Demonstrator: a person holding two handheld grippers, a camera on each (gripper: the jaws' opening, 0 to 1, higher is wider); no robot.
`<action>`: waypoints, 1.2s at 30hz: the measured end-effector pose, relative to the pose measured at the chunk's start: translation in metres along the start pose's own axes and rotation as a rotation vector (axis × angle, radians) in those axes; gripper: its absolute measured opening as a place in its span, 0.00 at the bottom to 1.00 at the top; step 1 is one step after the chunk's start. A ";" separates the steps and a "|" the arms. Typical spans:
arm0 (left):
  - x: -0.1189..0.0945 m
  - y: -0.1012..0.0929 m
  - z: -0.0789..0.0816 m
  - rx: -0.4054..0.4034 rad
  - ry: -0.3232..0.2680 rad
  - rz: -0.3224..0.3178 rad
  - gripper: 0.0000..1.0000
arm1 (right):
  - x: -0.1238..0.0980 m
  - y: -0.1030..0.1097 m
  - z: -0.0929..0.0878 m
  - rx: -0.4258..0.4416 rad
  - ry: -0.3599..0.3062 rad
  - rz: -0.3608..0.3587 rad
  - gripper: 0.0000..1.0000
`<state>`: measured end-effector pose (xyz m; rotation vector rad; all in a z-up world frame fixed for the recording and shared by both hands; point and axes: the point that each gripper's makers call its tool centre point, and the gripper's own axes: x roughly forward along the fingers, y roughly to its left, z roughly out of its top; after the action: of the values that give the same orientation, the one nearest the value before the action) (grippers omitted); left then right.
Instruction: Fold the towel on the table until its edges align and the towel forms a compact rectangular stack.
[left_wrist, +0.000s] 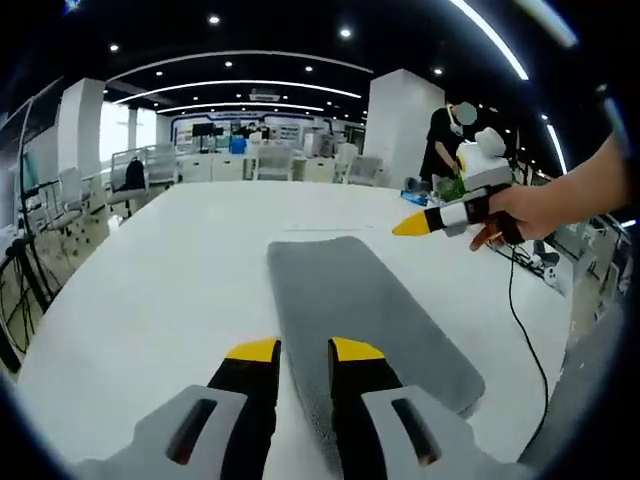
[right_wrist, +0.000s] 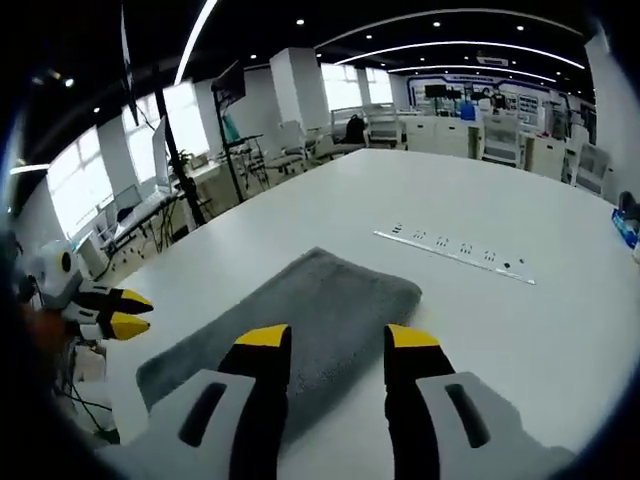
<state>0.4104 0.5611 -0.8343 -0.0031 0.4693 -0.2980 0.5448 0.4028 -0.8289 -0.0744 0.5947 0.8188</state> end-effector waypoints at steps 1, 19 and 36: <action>0.003 0.000 0.001 -0.001 -0.007 -0.015 0.19 | -0.003 0.002 -0.001 -0.002 -0.005 0.000 0.33; 0.036 -0.008 -0.027 0.170 0.130 -0.146 0.19 | -0.023 0.054 -0.053 -0.124 0.013 0.109 0.31; 0.034 -0.028 -0.058 0.221 0.192 -0.284 0.17 | -0.008 0.082 -0.115 -0.179 0.148 0.114 0.24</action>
<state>0.4055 0.5283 -0.8992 0.1767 0.6257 -0.6319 0.4283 0.4213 -0.9074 -0.2682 0.6683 0.9817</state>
